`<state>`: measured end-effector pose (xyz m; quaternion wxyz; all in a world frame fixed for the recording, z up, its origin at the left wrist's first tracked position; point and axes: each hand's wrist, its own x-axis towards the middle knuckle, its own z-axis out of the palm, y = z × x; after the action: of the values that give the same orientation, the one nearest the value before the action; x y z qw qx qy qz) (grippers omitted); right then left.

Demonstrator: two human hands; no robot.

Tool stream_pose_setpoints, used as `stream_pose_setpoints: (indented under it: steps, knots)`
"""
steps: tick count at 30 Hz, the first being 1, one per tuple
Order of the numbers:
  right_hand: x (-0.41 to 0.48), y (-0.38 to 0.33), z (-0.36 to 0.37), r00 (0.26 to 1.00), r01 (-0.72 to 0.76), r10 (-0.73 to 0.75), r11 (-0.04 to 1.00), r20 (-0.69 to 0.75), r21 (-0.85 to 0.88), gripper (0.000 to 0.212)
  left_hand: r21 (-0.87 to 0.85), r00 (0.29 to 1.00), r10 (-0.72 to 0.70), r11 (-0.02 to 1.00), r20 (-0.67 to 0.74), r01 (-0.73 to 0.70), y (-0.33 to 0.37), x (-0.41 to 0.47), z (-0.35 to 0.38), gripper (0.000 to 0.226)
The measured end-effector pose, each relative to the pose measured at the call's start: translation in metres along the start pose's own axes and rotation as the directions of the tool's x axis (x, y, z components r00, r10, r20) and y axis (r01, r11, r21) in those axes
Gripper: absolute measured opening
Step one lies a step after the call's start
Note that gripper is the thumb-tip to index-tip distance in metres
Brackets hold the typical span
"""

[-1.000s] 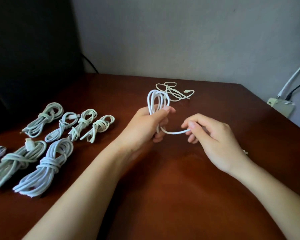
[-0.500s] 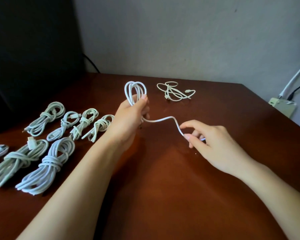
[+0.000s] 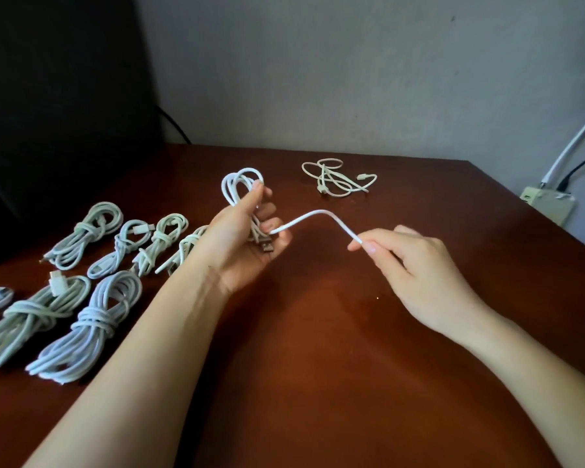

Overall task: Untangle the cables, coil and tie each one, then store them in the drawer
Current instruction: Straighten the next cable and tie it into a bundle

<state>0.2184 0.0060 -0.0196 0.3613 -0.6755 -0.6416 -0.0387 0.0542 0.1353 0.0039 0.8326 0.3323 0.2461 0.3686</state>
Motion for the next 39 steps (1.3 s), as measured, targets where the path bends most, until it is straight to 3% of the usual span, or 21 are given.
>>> stream_pose_setpoints:
  steps: [4, 8, 12, 19, 24, 26, 29, 31, 36, 39]
  knots:
    - [0.002, -0.005, -0.005, 0.962, 0.164, -0.172, 0.985, -0.212, -0.054, 0.022, 0.271, 0.996, -0.076, 0.959, -0.041, 0.084, -0.008, -0.003, 0.005, 0.032]
    - [0.001, -0.008, -0.005, 0.897, 0.311, -0.337, 0.941, -0.285, -0.135, 0.024, 0.498, 0.993, -0.112, 0.863, 0.037, 0.079, -0.015, -0.008, 0.009, 0.039]
    - [-0.001, -0.01, -0.005, 0.857, 0.37, -0.411, 0.911, -0.311, -0.183, 0.022, 0.625, 0.964, -0.23, 0.775, 0.134, 0.098, -0.019, -0.014, 0.013, 0.058]
    - [0.001, -0.005, -0.007, 0.851, 0.304, -0.348, 0.937, -0.392, -0.173, 0.021, 0.684, 0.861, -0.441, 0.711, 0.253, 0.163, -0.024, -0.015, 0.015, 0.09]
    - [-0.001, -0.008, -0.004, 0.902, 0.251, -0.267, 0.964, -0.34, -0.092, 0.02, 0.687, 0.79, -0.508, 0.71, 0.344, 0.157, -0.025, -0.018, 0.015, 0.099]
    - [-0.003, -0.009, -0.004, 0.934, 0.227, -0.221, 0.974, -0.28, -0.011, 0.019, 0.675, 0.765, -0.5, 0.728, 0.405, 0.118, -0.025, -0.019, 0.014, 0.087]
    - [-0.004, -0.01, -0.002, 0.962, 0.164, -0.159, 0.986, -0.221, 0.004, 0.026, 0.693, 0.697, -0.481, 0.721, 0.532, -0.031, -0.021, -0.023, 0.012, 0.036]
    - [-0.004, -0.01, -0.001, 0.976, 0.114, -0.117, 0.993, -0.185, -0.025, 0.034, 0.725, 0.696, -0.485, 0.685, 0.529, -0.074, -0.021, -0.026, 0.012, 0.016]
    - [-0.005, -0.007, 0.002, 0.994, 0.106, -0.107, 0.991, 0.015, 0.087, 0.032, 0.711, 0.697, -0.549, 0.699, 0.461, 0.081, -0.023, -0.022, 0.011, 0.024]
    - [-0.006, -0.01, 0.002, 0.988, 0.154, -0.153, 0.973, -0.016, 0.173, 0.028, 0.693, 0.648, -0.596, 0.707, 0.475, 0.142, -0.019, -0.019, 0.008, 0.023]
